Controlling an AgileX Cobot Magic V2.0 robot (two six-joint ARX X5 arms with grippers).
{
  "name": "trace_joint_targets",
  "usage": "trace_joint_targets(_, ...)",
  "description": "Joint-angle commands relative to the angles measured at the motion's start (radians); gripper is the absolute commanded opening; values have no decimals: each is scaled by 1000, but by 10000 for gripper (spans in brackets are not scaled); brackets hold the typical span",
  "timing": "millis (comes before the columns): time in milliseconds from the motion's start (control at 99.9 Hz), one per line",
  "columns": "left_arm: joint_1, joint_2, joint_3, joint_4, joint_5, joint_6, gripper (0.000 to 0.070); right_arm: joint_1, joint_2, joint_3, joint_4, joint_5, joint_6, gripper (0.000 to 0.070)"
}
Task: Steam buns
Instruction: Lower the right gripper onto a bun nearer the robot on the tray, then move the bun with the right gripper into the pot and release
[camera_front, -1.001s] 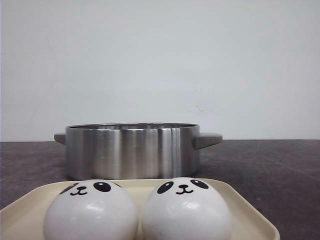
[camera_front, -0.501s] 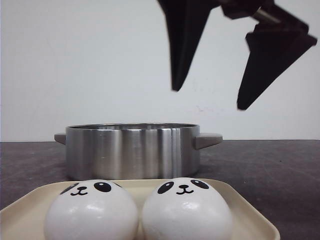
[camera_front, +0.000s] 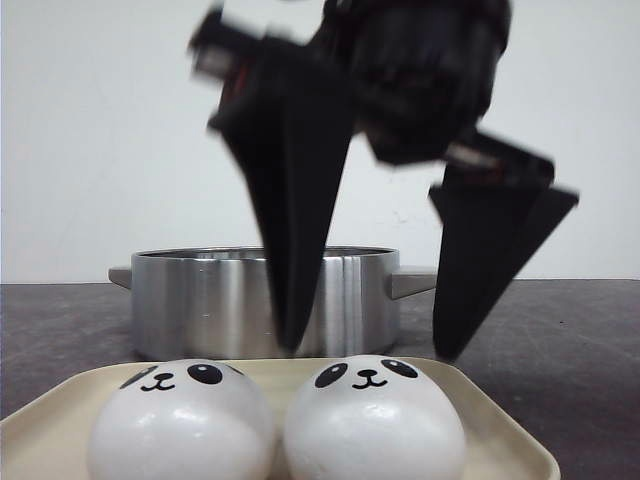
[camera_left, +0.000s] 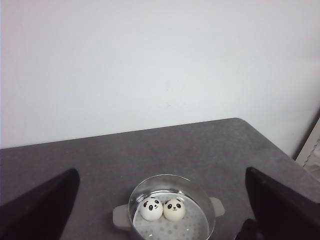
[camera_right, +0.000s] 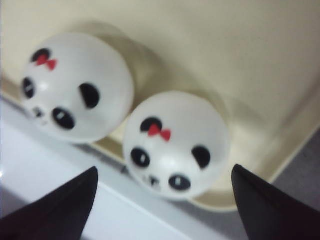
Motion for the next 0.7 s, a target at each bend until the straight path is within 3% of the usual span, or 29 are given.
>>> trace_joint_targets(0, -6, 13, 15, -37, -5, 12, 676, 11, 40, 8, 15, 0, 5, 532)
trace_joint_targets(160, -6, 12, -13, -37, -5, 12, 676, 11, 114, 8, 35, 0, -2, 524)
trace_joint_targets(280, -6, 12, -21, -37, -5, 16, 676, 11, 150, 8, 42, 11, -14, 425)
trace_joint_targets(330, -6, 13, -21, -37, -5, 21, 676, 11, 157, 8, 52, 27, -17, 295)
trace_joint_targets(380, -6, 13, -21, -37, -5, 26, 676, 11, 157, 8, 63, 43, -21, 24)
trace_joint_targets(390, -6, 13, -21, -37, -5, 26, 676, 11, 157, 8, 67, 47, -23, 0)
trace_joint_targets(511, -6, 13, -21, -37, -5, 26, 676, 11, 140, 17, 73, 61, -27, 17)
trace_joint_targets(691, -6, 13, -21, -37, -5, 27, 676, 20, 18, 169, -38, 137, -49, 17)
